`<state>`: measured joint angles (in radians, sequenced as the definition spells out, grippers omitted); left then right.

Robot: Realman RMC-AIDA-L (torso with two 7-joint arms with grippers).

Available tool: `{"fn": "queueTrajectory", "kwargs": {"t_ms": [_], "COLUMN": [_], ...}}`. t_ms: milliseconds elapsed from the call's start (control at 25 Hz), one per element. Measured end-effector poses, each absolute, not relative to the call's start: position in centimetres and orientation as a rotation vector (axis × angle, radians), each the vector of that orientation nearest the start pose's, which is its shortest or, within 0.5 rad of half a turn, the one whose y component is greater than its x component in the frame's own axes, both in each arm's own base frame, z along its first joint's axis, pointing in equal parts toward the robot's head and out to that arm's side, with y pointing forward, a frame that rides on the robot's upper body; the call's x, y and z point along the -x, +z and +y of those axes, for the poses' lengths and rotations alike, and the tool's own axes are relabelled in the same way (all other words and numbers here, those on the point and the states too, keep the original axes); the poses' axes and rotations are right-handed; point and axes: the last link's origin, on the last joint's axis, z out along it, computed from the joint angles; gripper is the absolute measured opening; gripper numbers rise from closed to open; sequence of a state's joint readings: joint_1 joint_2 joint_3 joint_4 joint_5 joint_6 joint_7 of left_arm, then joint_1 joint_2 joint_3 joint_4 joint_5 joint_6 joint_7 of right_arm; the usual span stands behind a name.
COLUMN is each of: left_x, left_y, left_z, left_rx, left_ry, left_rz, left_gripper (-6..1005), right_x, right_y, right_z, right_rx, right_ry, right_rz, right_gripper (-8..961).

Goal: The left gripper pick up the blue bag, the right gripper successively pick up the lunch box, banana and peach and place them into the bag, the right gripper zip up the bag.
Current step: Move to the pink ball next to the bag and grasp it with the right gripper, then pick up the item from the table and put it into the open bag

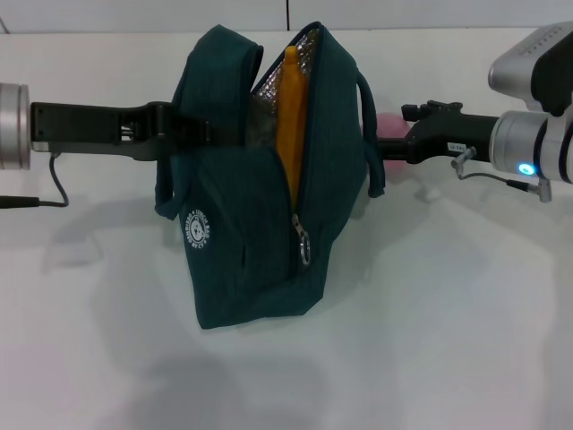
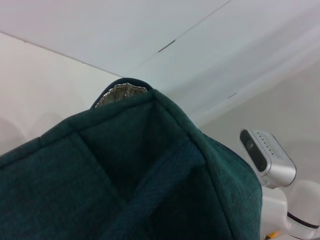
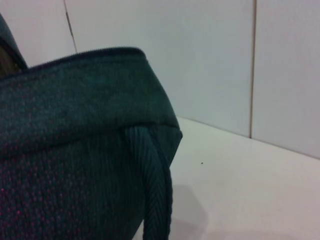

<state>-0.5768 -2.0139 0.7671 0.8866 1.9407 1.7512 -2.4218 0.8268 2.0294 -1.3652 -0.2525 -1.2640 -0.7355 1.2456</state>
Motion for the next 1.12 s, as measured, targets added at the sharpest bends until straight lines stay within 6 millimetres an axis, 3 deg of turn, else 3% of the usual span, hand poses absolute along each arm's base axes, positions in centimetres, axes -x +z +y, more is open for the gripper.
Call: {"fn": "queueTrajectory", "kwargs": {"t_ms": [440, 680, 840, 1120], "left_x": [21.7, 21.8, 21.8, 21.8], "left_y": [5.3, 5.3, 5.3, 5.4], "left_z": [34.2, 34.1, 34.1, 34.1], "left_rx": [2.588, 2.586, 2.586, 2.586], "left_ry": [-0.777, -0.776, -0.776, -0.775], "left_rz": [-1.708, -1.712, -1.713, -1.710], "left_gripper": [36, 36, 36, 36], "right_x": [-22.1, -22.1, -22.2, -23.2], "right_y": [-6.8, -6.8, -6.7, -5.8], "right_z": [42.8, 42.4, 42.4, 42.5], "right_rx": [2.453, 2.455, 2.450, 2.356], "right_ry": [0.408, 0.431, 0.432, 0.489], "right_rz": [0.638, 0.633, 0.638, 0.718], "right_gripper": [810, 599, 361, 283]}}
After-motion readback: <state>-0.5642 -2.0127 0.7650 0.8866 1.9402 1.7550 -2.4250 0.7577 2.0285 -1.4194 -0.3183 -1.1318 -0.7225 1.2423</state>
